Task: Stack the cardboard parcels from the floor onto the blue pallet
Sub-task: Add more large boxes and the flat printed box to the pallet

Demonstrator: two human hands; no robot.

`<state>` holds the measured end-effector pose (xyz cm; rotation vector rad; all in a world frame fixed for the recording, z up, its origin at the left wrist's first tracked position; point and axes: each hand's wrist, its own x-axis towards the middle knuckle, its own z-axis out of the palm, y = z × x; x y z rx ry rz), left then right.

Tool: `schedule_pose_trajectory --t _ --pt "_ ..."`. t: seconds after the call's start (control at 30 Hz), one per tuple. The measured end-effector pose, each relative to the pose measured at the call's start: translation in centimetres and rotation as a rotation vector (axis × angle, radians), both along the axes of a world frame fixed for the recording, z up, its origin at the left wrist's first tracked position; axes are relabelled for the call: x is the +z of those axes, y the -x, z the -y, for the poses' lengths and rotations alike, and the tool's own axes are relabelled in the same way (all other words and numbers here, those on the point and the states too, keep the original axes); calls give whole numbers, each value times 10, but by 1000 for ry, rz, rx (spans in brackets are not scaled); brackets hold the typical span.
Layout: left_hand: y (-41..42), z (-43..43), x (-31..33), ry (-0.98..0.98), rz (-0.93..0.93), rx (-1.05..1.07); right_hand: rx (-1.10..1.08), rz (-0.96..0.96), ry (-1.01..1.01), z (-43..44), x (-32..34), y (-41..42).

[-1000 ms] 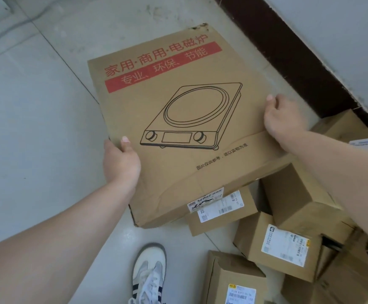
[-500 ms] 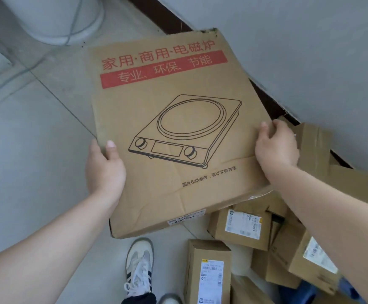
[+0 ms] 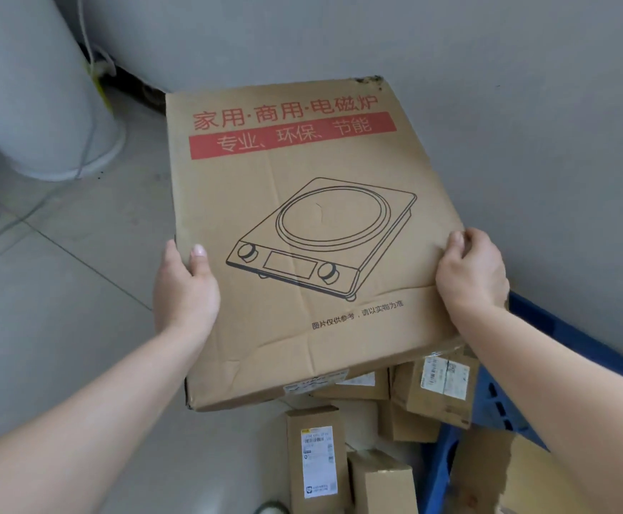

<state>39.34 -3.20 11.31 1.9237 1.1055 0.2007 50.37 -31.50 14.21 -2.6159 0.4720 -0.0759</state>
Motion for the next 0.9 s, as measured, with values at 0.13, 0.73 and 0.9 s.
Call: schedule_pose_trajectory --t 0.13,0.73,0.9 --pt "12 24 22 32 23 -78 -72 5 -3 32 20 33" --pt "96 199 71 64 9 -519 -467 40 31 213 80 244" --pt "123 258 66 65 11 -611 -554 49 37 265 77 299"
